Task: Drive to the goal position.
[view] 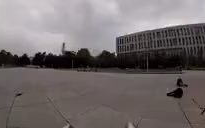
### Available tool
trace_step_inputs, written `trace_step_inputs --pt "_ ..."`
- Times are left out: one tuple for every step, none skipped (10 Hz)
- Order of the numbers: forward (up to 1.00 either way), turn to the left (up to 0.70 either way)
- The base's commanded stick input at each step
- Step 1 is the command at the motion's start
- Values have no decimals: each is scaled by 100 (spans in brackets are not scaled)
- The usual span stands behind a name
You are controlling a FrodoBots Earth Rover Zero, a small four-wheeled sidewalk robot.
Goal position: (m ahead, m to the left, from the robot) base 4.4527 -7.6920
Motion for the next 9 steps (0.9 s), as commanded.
trace_step_inputs --pt "70 -14" --pt "70 -14" --pt "70 -14" --pt "70 -14" --pt "70 -14" --pt "70 -14" --pt "70 -14" --pt "70 -14" --pt "70 -14"
